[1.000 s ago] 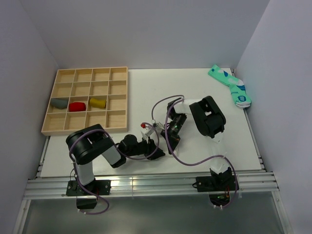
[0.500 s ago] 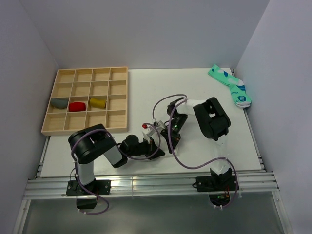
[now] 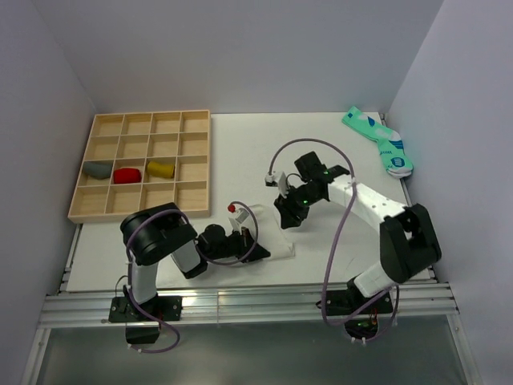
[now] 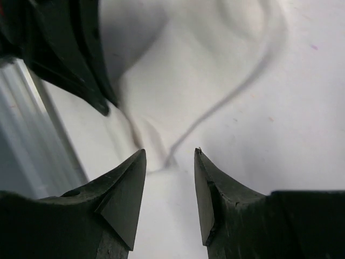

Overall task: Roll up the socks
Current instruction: Roll the sock at the center of the board.

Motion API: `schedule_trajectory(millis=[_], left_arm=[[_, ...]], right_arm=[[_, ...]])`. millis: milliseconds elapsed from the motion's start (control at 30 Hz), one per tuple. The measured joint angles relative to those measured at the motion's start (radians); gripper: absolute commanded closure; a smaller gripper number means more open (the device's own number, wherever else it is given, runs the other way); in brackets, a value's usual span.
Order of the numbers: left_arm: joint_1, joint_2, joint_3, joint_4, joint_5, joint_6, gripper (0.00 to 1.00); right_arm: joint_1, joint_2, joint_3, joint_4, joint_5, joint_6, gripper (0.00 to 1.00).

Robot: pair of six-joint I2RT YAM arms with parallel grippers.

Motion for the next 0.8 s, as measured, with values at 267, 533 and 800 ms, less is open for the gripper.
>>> schedule_trajectory(millis=[267, 533, 800], left_arm=[[0.05, -0.085, 0.11, -0.339, 0.077, -0.104, 1.0], [0.124, -0.066, 0.188, -0.514, 0.229, -0.213, 1.0], [0.153, -0.053, 0.23, -0.612, 0.306, -0.256, 1.0]], right_arm=[[-0.009, -0.255, -0.258, 0.17, 0.148, -0.039, 0.53], [0.059, -0.454, -0.42, 0.229, 0.144, -0.177, 0.53], [0.204, -0.519, -0.509, 0.249, 0.129, -0.263, 0.53]])
